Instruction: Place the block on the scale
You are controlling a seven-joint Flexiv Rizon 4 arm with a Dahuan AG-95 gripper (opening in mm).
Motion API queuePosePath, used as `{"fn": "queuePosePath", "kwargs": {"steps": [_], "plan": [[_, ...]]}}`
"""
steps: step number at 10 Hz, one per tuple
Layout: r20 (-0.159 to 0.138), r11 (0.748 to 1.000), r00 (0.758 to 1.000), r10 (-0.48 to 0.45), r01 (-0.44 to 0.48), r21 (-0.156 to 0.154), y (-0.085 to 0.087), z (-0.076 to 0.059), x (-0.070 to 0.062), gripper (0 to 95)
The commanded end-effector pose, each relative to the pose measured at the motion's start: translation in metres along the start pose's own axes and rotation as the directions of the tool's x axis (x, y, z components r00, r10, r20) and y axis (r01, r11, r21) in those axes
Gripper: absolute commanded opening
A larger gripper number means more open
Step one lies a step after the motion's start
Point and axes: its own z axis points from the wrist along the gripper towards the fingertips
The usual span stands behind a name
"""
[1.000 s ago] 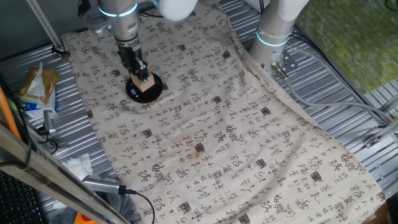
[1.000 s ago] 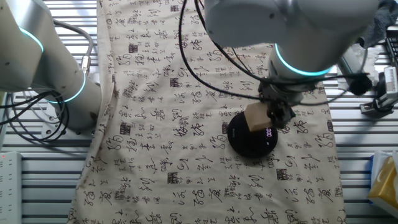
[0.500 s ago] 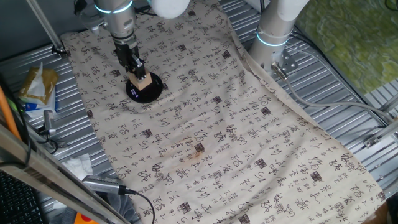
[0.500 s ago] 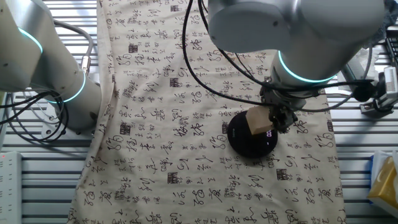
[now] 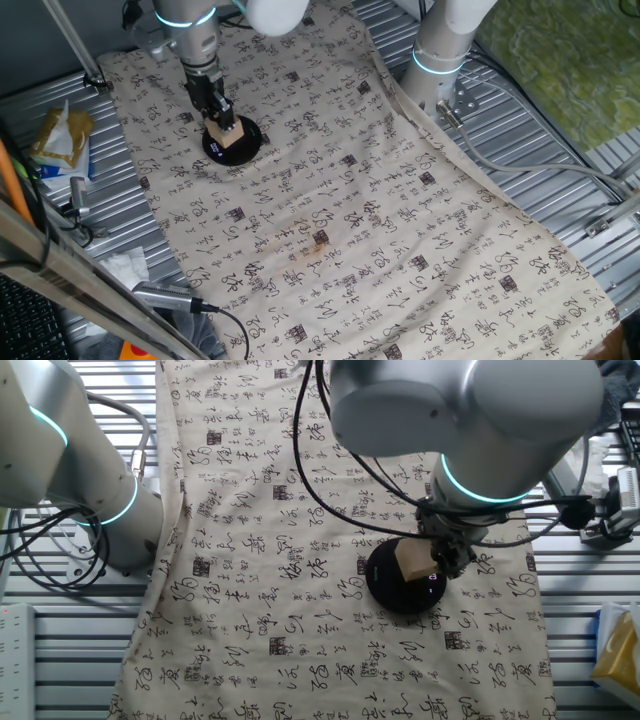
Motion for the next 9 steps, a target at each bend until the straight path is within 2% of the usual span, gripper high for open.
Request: {"fn": "queuePosePath", "kwargs": {"steps": [1,9], "plan": [[0.0,1.0,1.0,-0.003,0.003,0.002,0.0,0.002,0.001,0.0],[0.014,1.0,1.0,-0.01,0.01,0.01,-0.002,0.017,0.002,0.0]]}}
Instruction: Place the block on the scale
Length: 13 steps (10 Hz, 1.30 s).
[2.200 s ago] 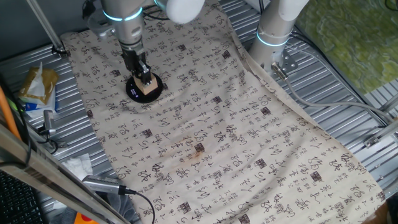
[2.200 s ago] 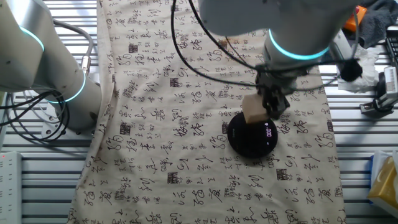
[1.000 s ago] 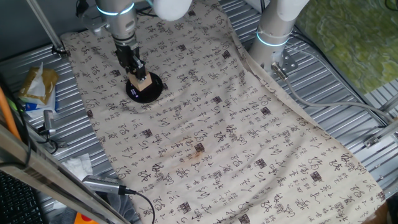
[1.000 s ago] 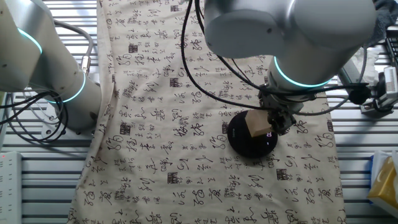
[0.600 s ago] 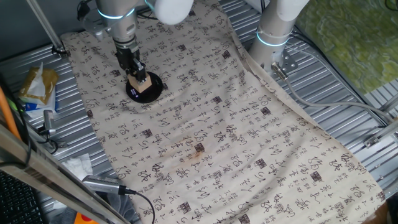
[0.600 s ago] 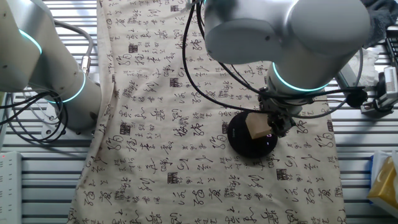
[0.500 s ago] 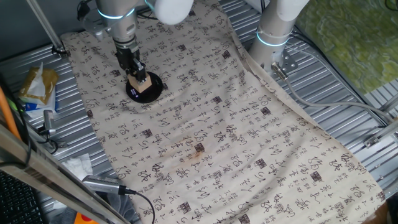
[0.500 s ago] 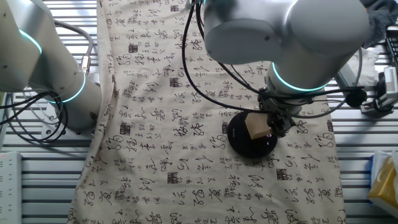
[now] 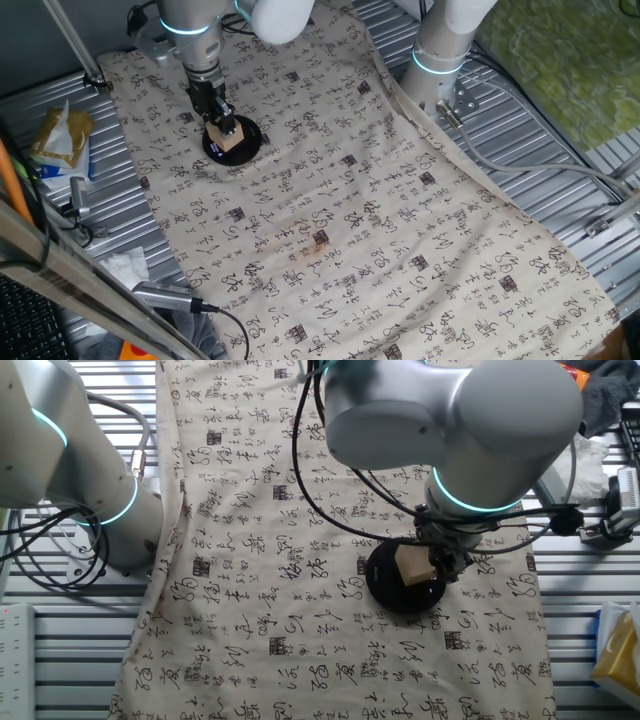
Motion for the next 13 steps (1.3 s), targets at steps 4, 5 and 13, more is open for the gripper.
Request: {"fn": "queuePosePath", "kwargs": {"steps": [4,5,13], "plan": [[0.007,1.0,1.0,-0.005,0.005,0.006,0.0,0.008,0.001,0.0],[0.007,1.0,1.0,-0.005,0.005,0.008,0.001,0.01,0.001,0.0],[0.029,0.999,0.999,-0.028,0.027,0.029,0.002,0.016,0.001,38.0]]}}
